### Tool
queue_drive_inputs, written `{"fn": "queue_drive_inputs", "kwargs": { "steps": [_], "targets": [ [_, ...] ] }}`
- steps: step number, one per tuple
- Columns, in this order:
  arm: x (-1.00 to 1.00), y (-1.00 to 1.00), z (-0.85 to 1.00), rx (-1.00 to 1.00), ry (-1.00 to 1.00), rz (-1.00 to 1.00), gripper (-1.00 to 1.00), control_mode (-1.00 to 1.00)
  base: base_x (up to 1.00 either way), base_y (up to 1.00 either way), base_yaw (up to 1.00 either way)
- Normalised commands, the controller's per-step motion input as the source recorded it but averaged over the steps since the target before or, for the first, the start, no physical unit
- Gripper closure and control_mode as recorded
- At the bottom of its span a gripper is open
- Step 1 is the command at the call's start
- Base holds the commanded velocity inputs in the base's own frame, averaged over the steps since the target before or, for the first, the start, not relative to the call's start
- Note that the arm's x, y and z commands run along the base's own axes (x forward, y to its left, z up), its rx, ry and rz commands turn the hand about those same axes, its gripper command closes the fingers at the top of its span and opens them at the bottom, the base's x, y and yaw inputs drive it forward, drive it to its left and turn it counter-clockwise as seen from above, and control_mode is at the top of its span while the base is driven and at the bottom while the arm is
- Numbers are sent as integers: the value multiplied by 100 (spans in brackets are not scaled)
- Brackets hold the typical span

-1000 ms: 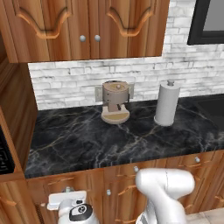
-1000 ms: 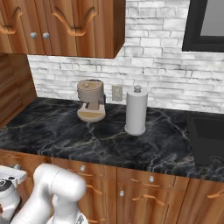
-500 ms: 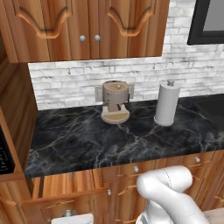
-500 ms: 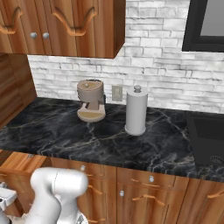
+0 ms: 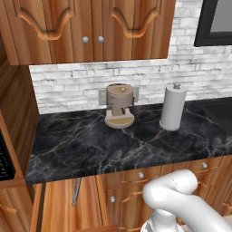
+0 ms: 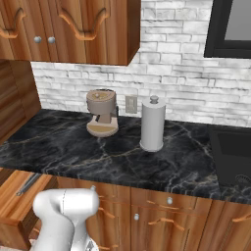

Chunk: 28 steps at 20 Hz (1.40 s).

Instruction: Take the tongs from the drawer on the left and place them on the dining counter next to the tray containing the hot dog.

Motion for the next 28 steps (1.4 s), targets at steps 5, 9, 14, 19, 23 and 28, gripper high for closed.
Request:
{"fn": "queue_drive_inputs", "kwargs": {
  "steps": [5,9,14,19,23,28],
  "targets": [
    [-100,-49,-32,0,0,-2,100,-100,0,0,0],
    [-100,-48,-29,0,0,-2,100,-100,0,0,0],
    [-33,-6,-4,0,0,0,-100,-100,0,0,0],
    [-80,-23,0,0,0,0,-100,-100,0,0,0],
    [-100,-31,10,4,1,-4,-100,-100,0,0,0],
    [-57,-24,38,1,31,-15,-100,-100,0,0,0]
  ]
}}
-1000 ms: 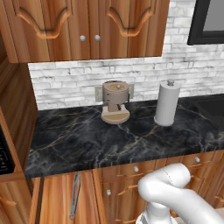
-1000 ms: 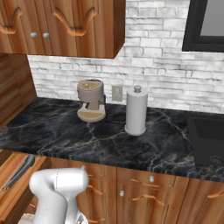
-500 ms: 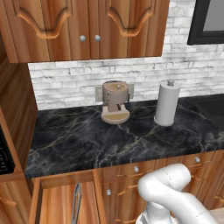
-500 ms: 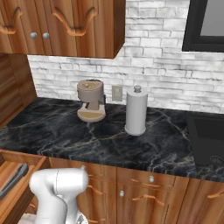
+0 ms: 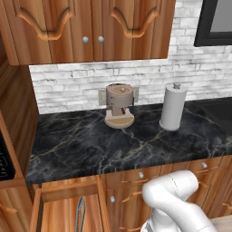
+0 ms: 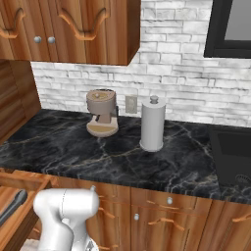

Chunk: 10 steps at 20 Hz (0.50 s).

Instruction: Take the tongs from the drawer on the left and place them on the dining counter next to the tray containing the hot dog.

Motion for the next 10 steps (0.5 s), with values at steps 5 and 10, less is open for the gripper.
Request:
{"fn": "queue_drive_inputs", "kwargs": {
  "steps": [5,10],
  "targets": [
    [-8,-10,46,0,40,-15,-100,-100,0,0,0],
    [64,0,50,0,41,-5,-100,-100,0,0,0]
  ]
}}
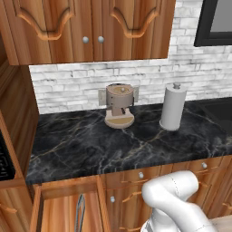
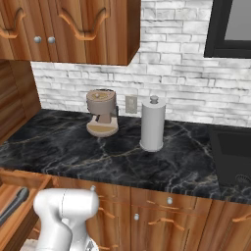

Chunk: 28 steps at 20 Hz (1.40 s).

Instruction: Take the tongs from the drawer on the left and place them on the dining counter next to the tray containing the hot dog.

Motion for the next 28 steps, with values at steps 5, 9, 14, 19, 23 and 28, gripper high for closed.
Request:
{"fn": "queue_drive_inputs", "kwargs": {
  "steps": [5,9,14,19,23,28],
  "targets": [
    [59,-1,60,4,33,0,-100,-100,0,0,0],
    [-37,-14,47,6,15,0,-100,-100,0,0,0],
    [-99,-19,34,3,1,0,-100,-100,0,0,0],
    [-67,-16,96,8,5,-2,-100,-100,0,0,0],
    [3,0,100,1,27,-9,-100,-100,0,0,0],
    [16,-5,99,0,37,-15,-100,-100,0,0,0]
  ]
}}
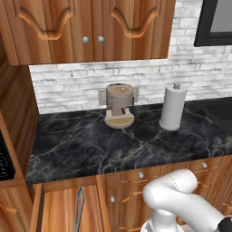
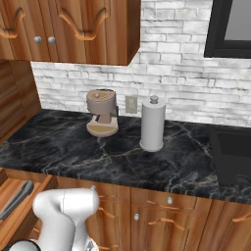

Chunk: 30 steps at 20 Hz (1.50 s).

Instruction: Take the tongs from the drawer on the left and place them on the dining counter next to the tray containing the hot dog.

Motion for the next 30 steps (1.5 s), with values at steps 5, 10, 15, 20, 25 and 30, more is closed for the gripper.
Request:
{"fn": "queue_drive_inputs", "kwargs": {
  "steps": [5,10,15,20,25,30],
  "targets": [
    [15,-33,85,0,46,-14,-100,-100,0,0,0],
    [28,-38,71,0,44,-12,-100,-100,0,0,0],
    [57,-33,56,0,45,-12,-100,-100,0,0,0],
    [86,-33,27,0,34,-8,-100,-100,0,0,0],
    [12,-3,0,0,2,0,-100,-100,0,0,0],
    [11,-7,6,0,2,-7,-100,-100,0,0,0]
  ]
}}
